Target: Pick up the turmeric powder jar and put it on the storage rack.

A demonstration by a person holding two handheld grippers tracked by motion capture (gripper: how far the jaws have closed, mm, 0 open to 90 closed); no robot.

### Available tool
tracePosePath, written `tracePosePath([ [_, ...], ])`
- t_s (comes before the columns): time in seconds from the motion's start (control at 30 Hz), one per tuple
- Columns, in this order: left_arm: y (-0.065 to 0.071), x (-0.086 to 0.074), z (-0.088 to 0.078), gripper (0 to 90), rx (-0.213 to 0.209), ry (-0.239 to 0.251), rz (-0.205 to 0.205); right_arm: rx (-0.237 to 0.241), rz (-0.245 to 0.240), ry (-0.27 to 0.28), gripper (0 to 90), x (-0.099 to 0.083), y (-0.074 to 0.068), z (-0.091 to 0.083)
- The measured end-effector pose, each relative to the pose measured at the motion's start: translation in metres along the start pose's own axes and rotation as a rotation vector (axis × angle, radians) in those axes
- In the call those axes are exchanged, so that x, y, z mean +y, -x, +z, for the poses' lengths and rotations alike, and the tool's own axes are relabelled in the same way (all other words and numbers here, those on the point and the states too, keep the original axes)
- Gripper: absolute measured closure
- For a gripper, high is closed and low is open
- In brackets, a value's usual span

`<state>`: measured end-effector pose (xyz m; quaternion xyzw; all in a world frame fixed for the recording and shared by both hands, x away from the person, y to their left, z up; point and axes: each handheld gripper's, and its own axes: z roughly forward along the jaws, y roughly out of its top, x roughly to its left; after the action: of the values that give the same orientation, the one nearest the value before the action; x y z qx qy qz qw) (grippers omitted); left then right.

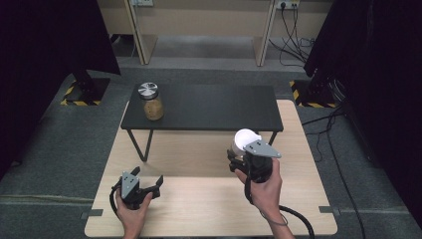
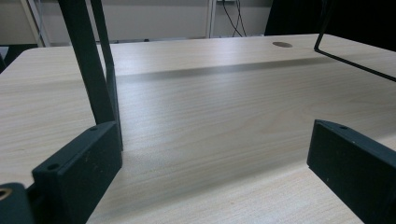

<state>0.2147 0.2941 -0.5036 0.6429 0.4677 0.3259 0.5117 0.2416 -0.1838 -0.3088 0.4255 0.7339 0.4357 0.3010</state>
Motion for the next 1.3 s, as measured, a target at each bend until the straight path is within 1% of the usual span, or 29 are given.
tracePosePath([
  [0.13,0.0,0.0,0.0,2.1,-0.001,0.002,-0.006,0.002,0.001,0.007,30.9,0.012,0.001,0.0],
  [0.5,0.0,0.0,0.0,2.1,-0.001,0.003,-0.005,0.0,-0.006,0.027,30.9,0.047,0.006,0.001],
  [0.73,-0.001,0.0,0.0,2.1,-0.003,0.003,-0.007,0.018,0.024,0.027,30.9,0.07,0.017,0.005],
  [0.9,-0.001,0.0,0.0,2.1,-0.005,0.002,-0.007,0.031,0.059,0.013,30.9,0.087,0.027,0.013],
  [1.1,-0.002,0.0,0.0,2.1,-0.007,0.0,-0.007,0.009,0.081,-0.011,30.9,0.102,0.033,0.028],
  [1.3,-0.002,0.0,0.0,2.1,-0.008,-0.002,-0.009,-0.019,0.069,-0.037,30.9,0.11,0.032,0.043],
])
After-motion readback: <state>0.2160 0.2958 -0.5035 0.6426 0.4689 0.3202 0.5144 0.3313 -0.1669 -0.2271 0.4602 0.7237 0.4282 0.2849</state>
